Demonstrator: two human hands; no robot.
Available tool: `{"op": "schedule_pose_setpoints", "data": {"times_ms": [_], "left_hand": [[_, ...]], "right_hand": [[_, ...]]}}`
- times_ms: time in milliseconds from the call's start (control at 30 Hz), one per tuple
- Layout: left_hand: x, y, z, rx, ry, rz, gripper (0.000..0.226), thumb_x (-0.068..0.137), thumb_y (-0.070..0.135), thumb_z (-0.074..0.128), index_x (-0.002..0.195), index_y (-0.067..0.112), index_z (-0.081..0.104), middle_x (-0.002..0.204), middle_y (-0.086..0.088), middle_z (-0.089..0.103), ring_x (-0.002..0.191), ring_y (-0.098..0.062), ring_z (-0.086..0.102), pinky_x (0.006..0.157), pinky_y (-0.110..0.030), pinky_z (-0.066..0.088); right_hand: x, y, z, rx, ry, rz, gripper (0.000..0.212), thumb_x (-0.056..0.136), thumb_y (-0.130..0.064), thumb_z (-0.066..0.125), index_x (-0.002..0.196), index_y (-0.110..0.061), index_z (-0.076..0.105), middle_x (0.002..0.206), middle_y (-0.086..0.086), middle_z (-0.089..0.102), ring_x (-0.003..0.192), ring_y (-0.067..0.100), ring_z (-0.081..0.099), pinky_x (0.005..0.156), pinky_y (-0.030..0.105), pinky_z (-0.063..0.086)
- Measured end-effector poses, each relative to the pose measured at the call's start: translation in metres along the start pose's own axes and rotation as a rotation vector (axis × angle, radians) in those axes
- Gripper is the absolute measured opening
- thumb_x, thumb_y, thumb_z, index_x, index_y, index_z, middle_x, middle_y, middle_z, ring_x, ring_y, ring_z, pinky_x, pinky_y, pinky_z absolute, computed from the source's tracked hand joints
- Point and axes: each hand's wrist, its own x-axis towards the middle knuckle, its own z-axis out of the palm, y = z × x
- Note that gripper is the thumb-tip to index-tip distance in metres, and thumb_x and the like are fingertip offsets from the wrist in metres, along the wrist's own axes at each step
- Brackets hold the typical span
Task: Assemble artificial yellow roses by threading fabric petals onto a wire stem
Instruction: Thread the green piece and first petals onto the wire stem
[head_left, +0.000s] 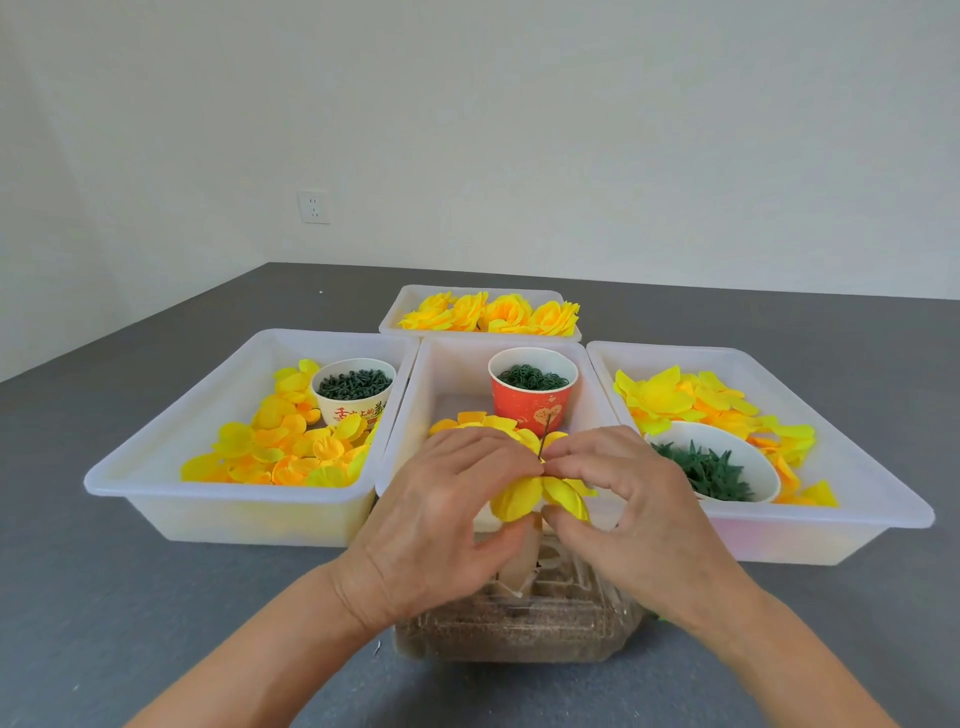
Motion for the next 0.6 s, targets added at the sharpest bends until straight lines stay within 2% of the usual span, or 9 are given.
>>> {"op": "schedule_pose_setpoints", "data": {"times_ms": [67, 133, 233, 300, 400, 533, 600], "left_hand": [[-0.001, -0.003, 0.002, 0.033, 0.054, 0.033, 0.016, 0.077, 0.007, 0.069, 0.093, 0.006, 0.071, 0.098, -0.001, 0.069, 0.095, -0.021, 0.062, 0.080, -0.038, 0.050], [-0.001, -0.005, 0.005, 0.038, 0.098, 0.033, 0.020, 0.070, -0.005, 0.072, 0.088, 0.004, 0.073, 0.092, -0.004, 0.070, 0.088, -0.024, 0.063, 0.075, -0.038, 0.051], [-0.005, -0.003, 0.011, 0.028, 0.156, 0.013, 0.016, 0.071, -0.011, 0.068, 0.082, 0.000, 0.073, 0.086, -0.008, 0.070, 0.081, -0.027, 0.064, 0.069, -0.037, 0.052], [-0.006, 0.000, 0.014, 0.023, 0.190, 0.004, 0.011, 0.079, -0.005, 0.062, 0.080, -0.001, 0.072, 0.083, -0.009, 0.069, 0.077, -0.028, 0.063, 0.066, -0.037, 0.052], [-0.006, 0.004, 0.017, 0.062, 0.211, 0.030, 0.017, 0.086, 0.002, 0.057, 0.076, 0.000, 0.072, 0.079, -0.010, 0.068, 0.072, -0.028, 0.062, 0.062, -0.036, 0.051], [-0.010, 0.003, 0.018, 0.121, 0.188, 0.088, 0.028, 0.092, 0.006, 0.052, 0.072, 0.001, 0.070, 0.079, -0.008, 0.068, 0.073, -0.027, 0.063, 0.060, -0.036, 0.050], [-0.011, 0.002, 0.017, 0.127, 0.175, 0.094, 0.026, 0.091, 0.006, 0.054, 0.073, 0.001, 0.071, 0.080, -0.007, 0.069, 0.075, -0.026, 0.063, 0.062, -0.036, 0.050]], "right_hand": [[-0.001, 0.000, 0.002, -0.059, 0.086, -0.104, 0.016, 0.069, -0.010, 0.074, 0.085, -0.014, 0.076, 0.091, -0.005, 0.070, 0.089, 0.016, 0.061, 0.080, 0.027, 0.049], [-0.001, 0.002, 0.004, -0.137, 0.137, -0.195, 0.013, 0.069, -0.007, 0.073, 0.082, -0.011, 0.075, 0.088, -0.002, 0.070, 0.084, 0.022, 0.063, 0.073, 0.036, 0.050], [-0.002, 0.004, 0.009, -0.286, 0.169, -0.291, 0.009, 0.071, -0.006, 0.073, 0.079, -0.009, 0.074, 0.086, 0.000, 0.070, 0.081, 0.026, 0.062, 0.071, 0.035, 0.046], [-0.004, 0.004, 0.012, -0.353, 0.196, -0.325, 0.003, 0.074, -0.008, 0.070, 0.076, -0.008, 0.073, 0.085, 0.001, 0.070, 0.080, 0.026, 0.062, 0.071, 0.032, 0.042], [-0.008, 0.005, 0.015, -0.420, 0.224, -0.344, 0.001, 0.075, -0.007, 0.072, 0.074, -0.008, 0.072, 0.084, 0.002, 0.069, 0.078, 0.027, 0.062, 0.072, 0.031, 0.039], [-0.013, 0.008, 0.018, -0.457, 0.173, -0.361, 0.007, 0.074, -0.003, 0.069, 0.073, -0.009, 0.072, 0.083, 0.002, 0.068, 0.076, 0.028, 0.061, 0.068, 0.034, 0.041], [-0.013, 0.006, 0.016, -0.442, 0.129, -0.351, 0.007, 0.073, -0.004, 0.069, 0.075, -0.010, 0.072, 0.084, 0.001, 0.068, 0.077, 0.028, 0.062, 0.067, 0.035, 0.043]]}}
